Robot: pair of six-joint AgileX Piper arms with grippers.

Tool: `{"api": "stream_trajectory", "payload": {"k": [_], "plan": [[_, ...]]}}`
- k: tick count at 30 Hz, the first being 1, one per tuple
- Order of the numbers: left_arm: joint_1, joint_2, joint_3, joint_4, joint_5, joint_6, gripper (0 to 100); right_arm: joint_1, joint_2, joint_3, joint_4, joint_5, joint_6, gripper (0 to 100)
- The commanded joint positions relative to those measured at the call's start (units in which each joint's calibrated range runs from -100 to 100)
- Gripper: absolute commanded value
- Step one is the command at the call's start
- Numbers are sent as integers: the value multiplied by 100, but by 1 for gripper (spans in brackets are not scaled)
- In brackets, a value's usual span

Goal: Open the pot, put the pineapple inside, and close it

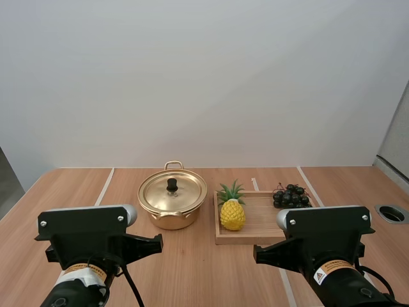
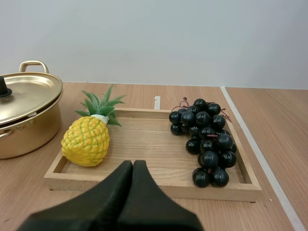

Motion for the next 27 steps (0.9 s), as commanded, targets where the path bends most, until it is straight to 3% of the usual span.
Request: {"api": "stream_trajectory", "payload": {"k": [1, 8, 13, 27], "plan": [[10, -41, 13, -82, -20, -40, 0, 9, -34, 18, 8, -109, 31, 0], [10, -41, 13, -82, -20, -40, 0, 9, -34, 18, 8, -109, 42, 0], [10, -41, 13, -82, -20, -40, 0, 9, -34, 18, 399, -109, 42, 0], [10, -41, 13, -82, -20, -40, 0, 9, -34, 18, 358, -109, 42, 0]]}}
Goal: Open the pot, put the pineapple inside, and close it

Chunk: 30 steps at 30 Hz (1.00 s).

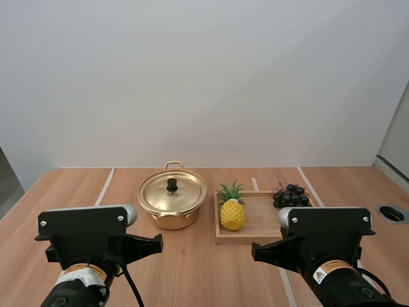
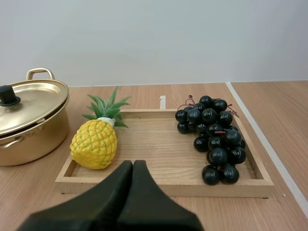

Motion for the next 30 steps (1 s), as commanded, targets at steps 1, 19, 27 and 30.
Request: {"api": "stream_trajectory", "payload": {"k": [1, 19, 27, 30], "plan": [[10, -41, 13, -82, -20, -40, 0, 9, -34, 18, -90, -109, 42, 0], [10, -41, 13, -46, -20, -41, 0, 9, -34, 18, -601, -109, 121, 0], [10, -41, 13, 80, -20, -47, 5, 9, -34, 18, -627, -109, 152, 14], [10, -41, 13, 90, -39, -47, 24, 9, -34, 18, -627, -109, 152, 51]]}}
